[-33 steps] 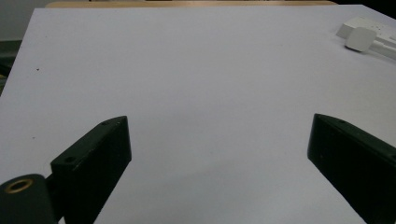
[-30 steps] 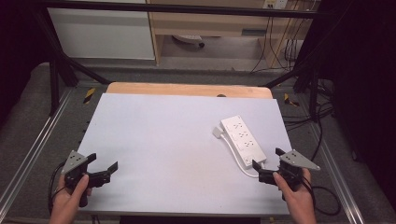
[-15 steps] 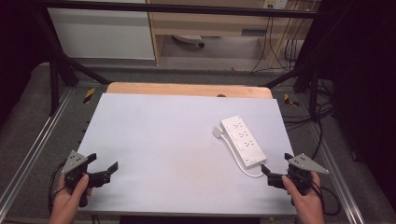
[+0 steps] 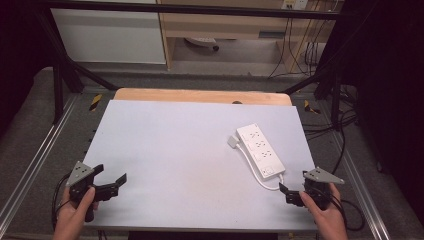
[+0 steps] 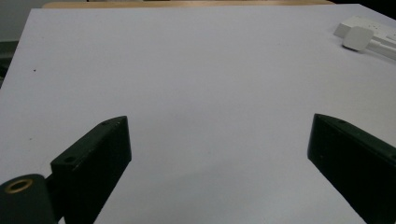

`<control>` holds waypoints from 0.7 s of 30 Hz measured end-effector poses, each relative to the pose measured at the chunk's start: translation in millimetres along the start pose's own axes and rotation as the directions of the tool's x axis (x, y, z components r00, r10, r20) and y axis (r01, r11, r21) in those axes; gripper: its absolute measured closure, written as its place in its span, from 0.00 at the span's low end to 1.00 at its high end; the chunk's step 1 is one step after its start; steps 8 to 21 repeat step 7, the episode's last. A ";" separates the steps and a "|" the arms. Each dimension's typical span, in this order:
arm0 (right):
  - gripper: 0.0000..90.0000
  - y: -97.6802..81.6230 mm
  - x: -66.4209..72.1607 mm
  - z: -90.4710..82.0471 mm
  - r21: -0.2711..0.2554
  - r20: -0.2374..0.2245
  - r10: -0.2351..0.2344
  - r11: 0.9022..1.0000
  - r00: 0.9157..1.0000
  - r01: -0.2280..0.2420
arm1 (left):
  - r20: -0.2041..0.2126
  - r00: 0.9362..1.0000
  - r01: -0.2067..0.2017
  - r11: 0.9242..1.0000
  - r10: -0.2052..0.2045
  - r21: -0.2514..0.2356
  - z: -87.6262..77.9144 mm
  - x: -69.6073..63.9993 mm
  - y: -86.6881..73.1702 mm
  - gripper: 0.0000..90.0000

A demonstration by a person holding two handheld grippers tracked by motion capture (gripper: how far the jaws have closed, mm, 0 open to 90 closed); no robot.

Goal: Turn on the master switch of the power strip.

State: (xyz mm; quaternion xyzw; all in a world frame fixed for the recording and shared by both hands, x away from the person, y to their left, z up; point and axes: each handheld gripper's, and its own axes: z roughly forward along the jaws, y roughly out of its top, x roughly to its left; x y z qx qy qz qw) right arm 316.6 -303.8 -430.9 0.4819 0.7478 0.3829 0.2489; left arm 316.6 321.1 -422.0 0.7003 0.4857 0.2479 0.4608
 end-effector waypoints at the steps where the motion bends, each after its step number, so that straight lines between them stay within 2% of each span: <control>1: 0.03 -1.0 0.0 1.6 0.011 -0.001 -0.003 1.000 1.000 0.003 | 0.000 1.000 0.000 1.000 0.000 0.000 0.0 0.0 0.1 0.07; 6: 0.03 -3.7 1.3 7.1 0.053 -0.008 -0.014 0.999 1.000 0.014 | 0.004 1.000 -0.001 1.000 0.001 0.001 0.7 -0.5 0.1 0.07; 21: 0.03 -3.6 1.6 8.1 0.052 -0.006 -0.015 0.999 1.000 0.015 | 0.004 1.000 -0.002 1.000 0.001 0.001 0.7 -0.4 0.1 0.07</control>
